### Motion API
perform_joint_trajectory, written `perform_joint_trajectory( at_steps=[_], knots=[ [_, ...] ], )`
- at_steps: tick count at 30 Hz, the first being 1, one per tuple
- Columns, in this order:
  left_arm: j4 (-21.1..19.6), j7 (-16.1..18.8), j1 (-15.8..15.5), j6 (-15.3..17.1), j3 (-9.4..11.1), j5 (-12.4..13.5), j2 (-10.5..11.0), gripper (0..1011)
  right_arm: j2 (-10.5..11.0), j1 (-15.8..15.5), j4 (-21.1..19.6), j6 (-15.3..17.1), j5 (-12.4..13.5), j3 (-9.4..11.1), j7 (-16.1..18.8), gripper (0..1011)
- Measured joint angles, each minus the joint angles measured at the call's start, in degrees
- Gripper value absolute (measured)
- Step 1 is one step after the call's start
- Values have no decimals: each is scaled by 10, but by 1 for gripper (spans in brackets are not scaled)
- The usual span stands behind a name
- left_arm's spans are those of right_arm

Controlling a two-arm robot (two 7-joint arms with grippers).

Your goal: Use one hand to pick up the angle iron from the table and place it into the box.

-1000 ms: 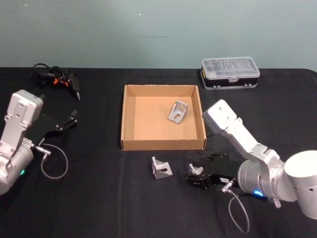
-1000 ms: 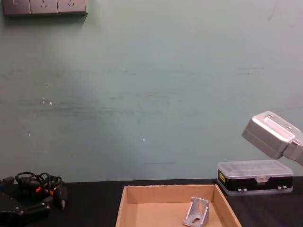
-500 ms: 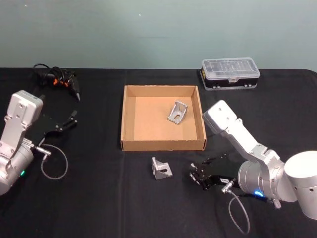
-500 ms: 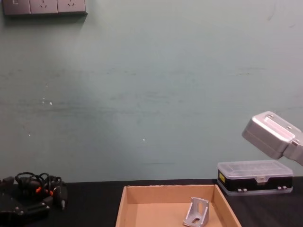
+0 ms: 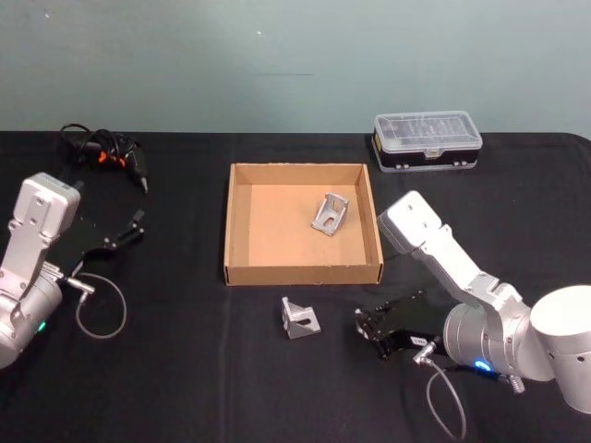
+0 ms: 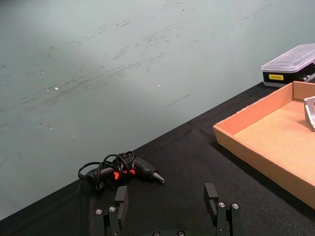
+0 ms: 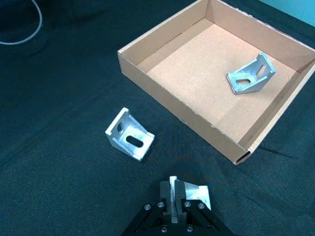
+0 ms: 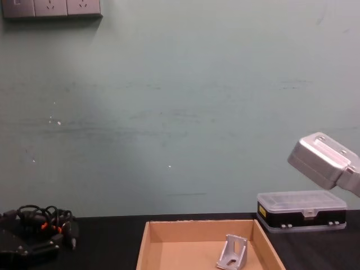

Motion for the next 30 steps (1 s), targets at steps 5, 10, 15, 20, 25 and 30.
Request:
perform_joint_trajectory(
  at_steps=[5,10,15,20,25,30],
  knots=[
    [0,0,0,0,0,0,0,1011,0,-10,-25,-28,-4,16,15,60],
    [0,0,0,0,0,0,0,1011,-6,-4,-41,-39,-7,28,24,60],
    [0,0,0,0,0,0,0,1011,-22,16,-33,-48,-7,33,35,60],
    [0,0,0,0,0,0,0,1011,-50,57,14,-56,-7,32,41,60],
    [0,0,0,0,0,0,0,1011,-84,107,90,-72,-10,21,44,60],
    [0,0,0,0,0,0,0,1011,-120,159,177,-84,-17,4,49,60]
  ],
)
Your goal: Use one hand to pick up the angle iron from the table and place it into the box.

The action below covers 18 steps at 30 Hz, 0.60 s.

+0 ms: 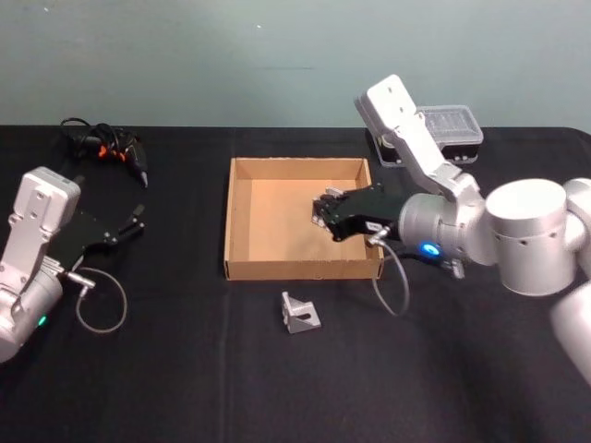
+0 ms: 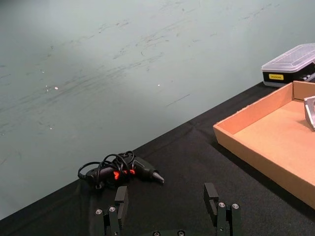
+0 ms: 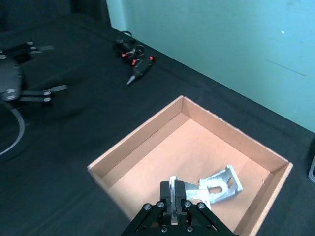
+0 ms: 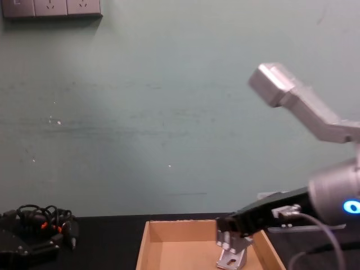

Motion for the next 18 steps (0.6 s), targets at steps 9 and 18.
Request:
perform_joint_trajectory(
  at_steps=[9,18],
  knots=[
    [0,0,0,0,0,0,0,1011,-65,74,144,-43,-17,-26,3,60],
    [0,0,0,0,0,0,0,1011,-108,117,245,-72,-32,-37,5,60]
  ],
)
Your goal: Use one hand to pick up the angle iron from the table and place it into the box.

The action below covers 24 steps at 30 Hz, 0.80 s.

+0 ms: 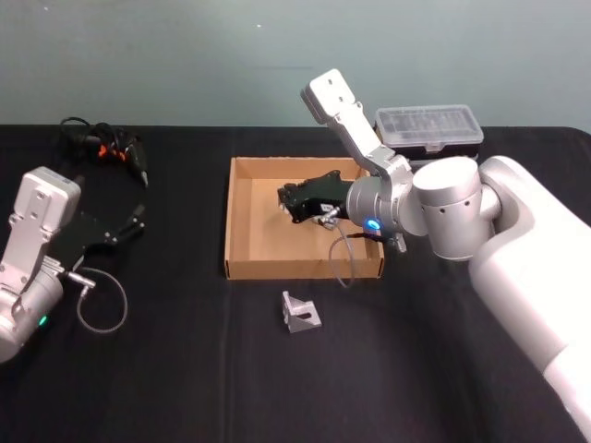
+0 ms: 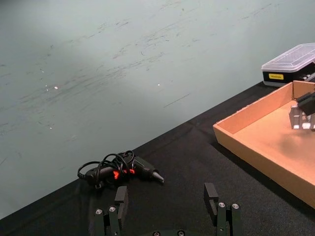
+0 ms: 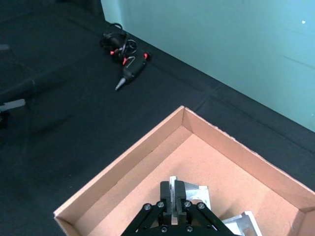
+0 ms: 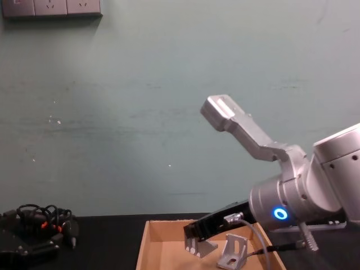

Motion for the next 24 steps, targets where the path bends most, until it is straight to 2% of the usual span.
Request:
perform_joint_trajectory(
  at_steps=[13,21,24],
  knots=[
    [0,0,0,0,0,0,0,1011,-27,26,72,-15,-4,6,15,60],
    [0,0,0,0,0,0,0,1011,-26,26,71,-16,-4,6,16,60],
    [0,0,0,0,0,0,0,1011,-26,25,70,-15,-4,6,15,123]
  ],
)
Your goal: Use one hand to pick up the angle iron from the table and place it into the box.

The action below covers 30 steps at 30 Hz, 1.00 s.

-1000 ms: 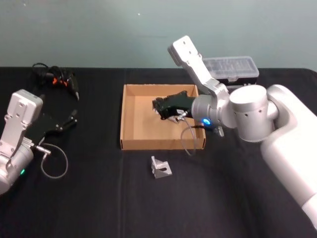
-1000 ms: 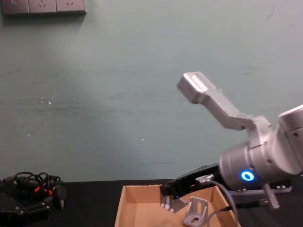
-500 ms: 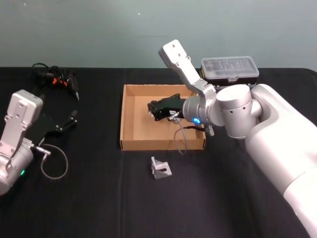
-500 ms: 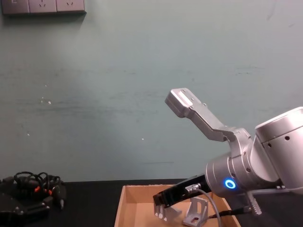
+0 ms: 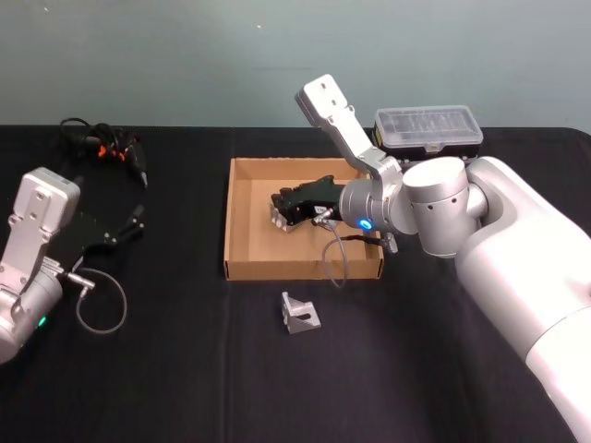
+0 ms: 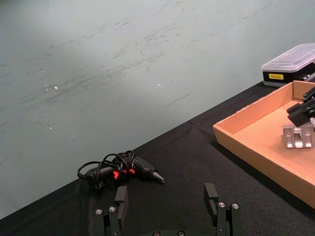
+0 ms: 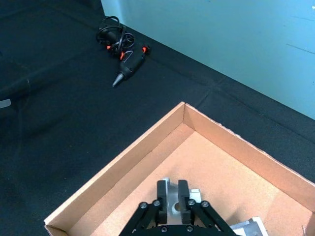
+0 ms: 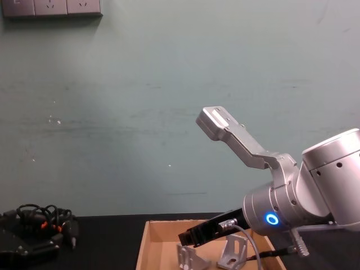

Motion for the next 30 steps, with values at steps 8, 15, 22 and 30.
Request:
perform_joint_trajectory(
  at_steps=[8,15,22,30],
  knots=[
    [0,0,0,0,0,0,0,1011,0,-1,-2,1,0,-1,-1,354],
    [0,0,0,0,0,0,0,1011,1,-1,-3,1,0,-1,-2,595],
    [0,0,0,0,0,0,0,1011,1,-1,-3,2,0,-1,-3,809],
    [0,0,0,0,0,0,0,1011,25,-35,-74,19,4,6,-2,1003]
  ],
)
